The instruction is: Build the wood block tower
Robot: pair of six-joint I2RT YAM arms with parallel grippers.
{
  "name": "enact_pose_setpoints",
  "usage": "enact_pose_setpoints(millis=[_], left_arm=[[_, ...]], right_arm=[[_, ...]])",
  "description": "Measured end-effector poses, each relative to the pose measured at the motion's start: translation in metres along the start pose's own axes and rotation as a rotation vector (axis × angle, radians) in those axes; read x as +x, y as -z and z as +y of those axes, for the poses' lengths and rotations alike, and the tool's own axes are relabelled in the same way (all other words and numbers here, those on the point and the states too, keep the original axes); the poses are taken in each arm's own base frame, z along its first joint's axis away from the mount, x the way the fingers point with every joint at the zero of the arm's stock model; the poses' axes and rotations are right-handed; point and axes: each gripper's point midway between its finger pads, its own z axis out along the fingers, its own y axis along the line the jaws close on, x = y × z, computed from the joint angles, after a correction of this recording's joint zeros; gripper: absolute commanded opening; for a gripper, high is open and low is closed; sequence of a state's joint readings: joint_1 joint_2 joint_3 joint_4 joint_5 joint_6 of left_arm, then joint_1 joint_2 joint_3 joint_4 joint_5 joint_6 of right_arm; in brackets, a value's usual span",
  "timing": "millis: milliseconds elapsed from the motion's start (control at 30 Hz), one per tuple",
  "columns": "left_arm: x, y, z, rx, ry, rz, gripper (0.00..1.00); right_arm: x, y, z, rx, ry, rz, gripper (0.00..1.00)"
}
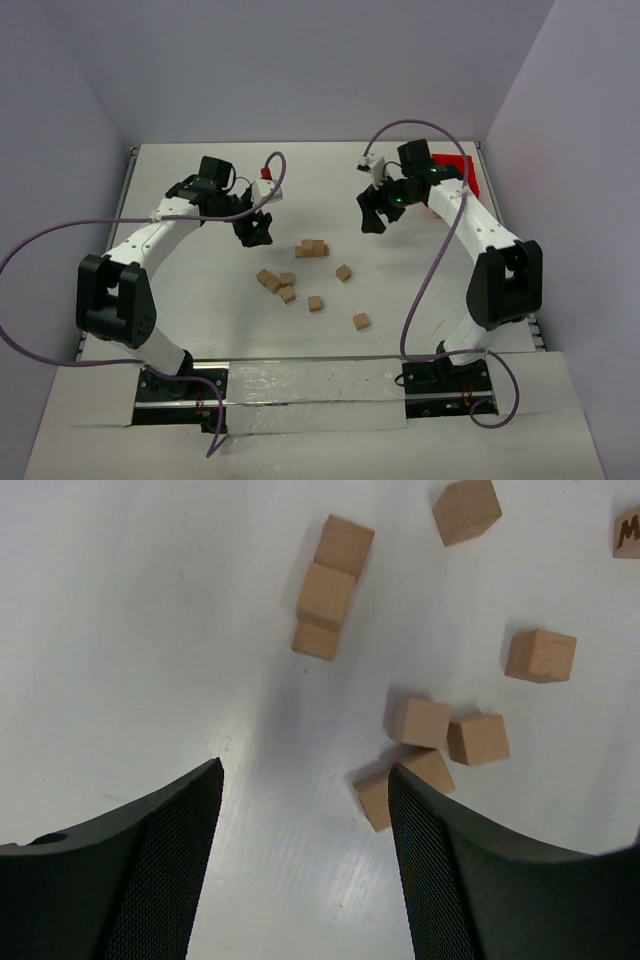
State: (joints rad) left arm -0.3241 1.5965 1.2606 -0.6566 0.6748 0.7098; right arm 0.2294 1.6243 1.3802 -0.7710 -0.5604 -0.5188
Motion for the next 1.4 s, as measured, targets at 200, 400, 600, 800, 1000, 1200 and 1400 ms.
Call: enact_pose_setpoints(millis=[200,400,600,800,1000,1200,1400], left_arm=[[0.037,0.015,0.008,0.007,0.232,-0.03,0.72],[0.061,0.024,0.013,-0.009,0.381,-0.061,0.72],[0.075,0.019,0.009,-0.015,0.438,-0.076,0.72],[0.078,0.015,0.006,-0.011,0.454,-0.092,0.72],[0.074,0.014,0.01,-0.019,0.434,-0.113,0.72],[0.071,0.014,0.012,-0.019,0.422,-0.127,0.73],[0.071,0.013,0.012,-0.019,0.418,-0.131,0.74]], right_arm=[[-0.013,-0.047,0.021,-0.092,0.166,0.07,0.87],[-0.017,-0.083,0.041,-0.137,0.283,0.111,0.85],[-0.023,-0.101,0.055,-0.128,0.393,0.118,0.82],[-0.023,-0.112,0.065,-0.142,0.496,0.112,0.81],[-0.018,-0.117,0.065,-0.172,0.603,0.117,0.81],[-0.005,-0.129,0.063,-0.219,0.661,0.146,0.8],[0.003,-0.138,0.064,-0.271,0.69,0.178,0.78]])
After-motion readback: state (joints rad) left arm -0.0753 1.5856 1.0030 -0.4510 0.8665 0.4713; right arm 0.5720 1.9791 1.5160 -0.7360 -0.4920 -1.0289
